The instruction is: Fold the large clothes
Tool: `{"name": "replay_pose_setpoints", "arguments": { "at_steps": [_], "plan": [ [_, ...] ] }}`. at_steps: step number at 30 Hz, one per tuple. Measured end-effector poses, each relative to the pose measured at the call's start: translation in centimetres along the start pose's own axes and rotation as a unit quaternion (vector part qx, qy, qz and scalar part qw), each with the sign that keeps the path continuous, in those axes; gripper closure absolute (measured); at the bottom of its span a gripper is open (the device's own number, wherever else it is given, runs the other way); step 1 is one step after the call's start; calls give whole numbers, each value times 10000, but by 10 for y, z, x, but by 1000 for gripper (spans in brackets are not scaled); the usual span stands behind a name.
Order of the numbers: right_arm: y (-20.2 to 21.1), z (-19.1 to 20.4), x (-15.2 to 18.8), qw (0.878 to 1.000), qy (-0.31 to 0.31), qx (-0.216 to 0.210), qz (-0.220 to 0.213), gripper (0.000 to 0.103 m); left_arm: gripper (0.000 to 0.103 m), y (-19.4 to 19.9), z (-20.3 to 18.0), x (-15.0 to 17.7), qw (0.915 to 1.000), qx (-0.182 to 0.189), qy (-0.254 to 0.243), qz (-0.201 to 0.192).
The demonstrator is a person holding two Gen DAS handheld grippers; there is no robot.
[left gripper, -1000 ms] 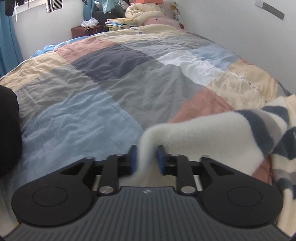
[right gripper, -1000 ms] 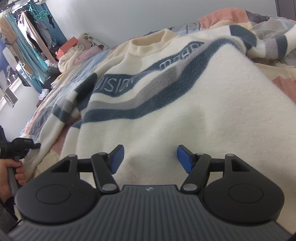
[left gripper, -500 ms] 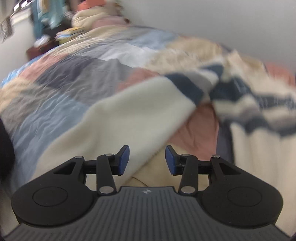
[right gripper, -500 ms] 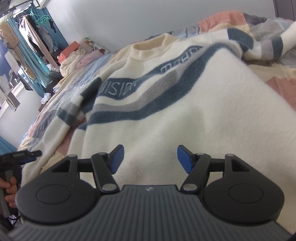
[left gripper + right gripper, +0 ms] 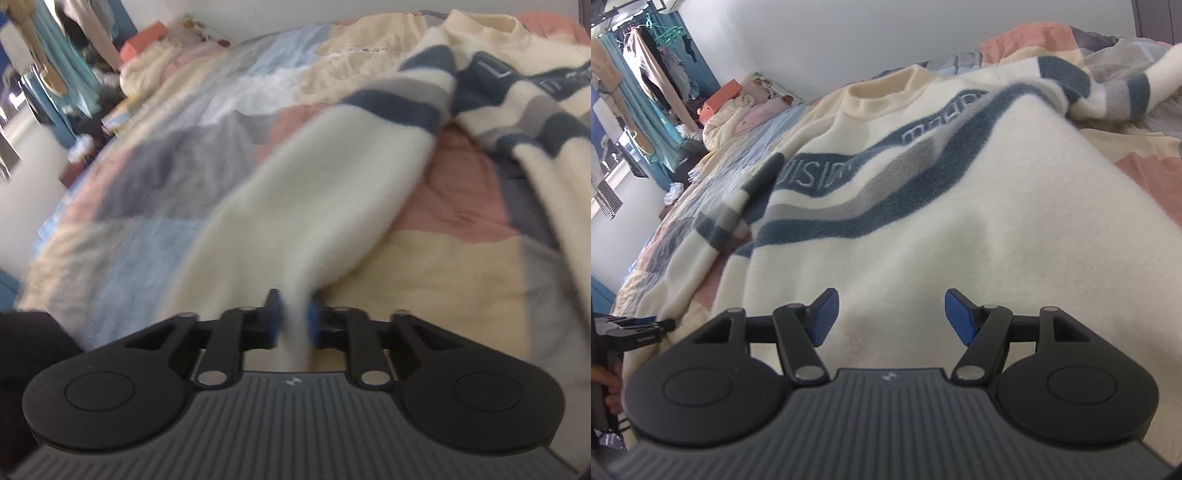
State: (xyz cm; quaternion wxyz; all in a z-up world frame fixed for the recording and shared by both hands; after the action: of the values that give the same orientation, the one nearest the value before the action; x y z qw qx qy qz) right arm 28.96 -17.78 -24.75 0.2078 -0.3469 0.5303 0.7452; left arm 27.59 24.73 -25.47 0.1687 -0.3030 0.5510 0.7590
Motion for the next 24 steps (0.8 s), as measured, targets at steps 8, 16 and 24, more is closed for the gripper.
{"name": "replay_pose_setpoints", "arguments": {
  "at_steps": [8,16,24],
  "plan": [
    [-16,2,-5,9999,7,45,144,36,88,7,93,-90,9968,300,732,-80],
    [-27,-2,-25,9991,101,411,-46,36,90,-80,174,-160,9886,-640,1350,173],
    [-46,-3,-26,9982,212,529,186,36,90,-135,217,-111,9686,-638,2299,705]
  ]
}}
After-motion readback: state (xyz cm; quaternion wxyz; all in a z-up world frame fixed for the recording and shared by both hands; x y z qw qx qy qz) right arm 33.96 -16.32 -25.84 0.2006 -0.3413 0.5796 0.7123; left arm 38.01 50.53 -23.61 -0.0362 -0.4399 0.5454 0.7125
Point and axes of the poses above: each gripper's, at about its wrist camera, not at the fingertips, and y roughly against the way its jaws point, z to its left, x to its underside, the point moved 8 cm from there along -y, roughly the way its jaws point, and after that the axes turned 14 degrees about y, right-handed, at the moved point
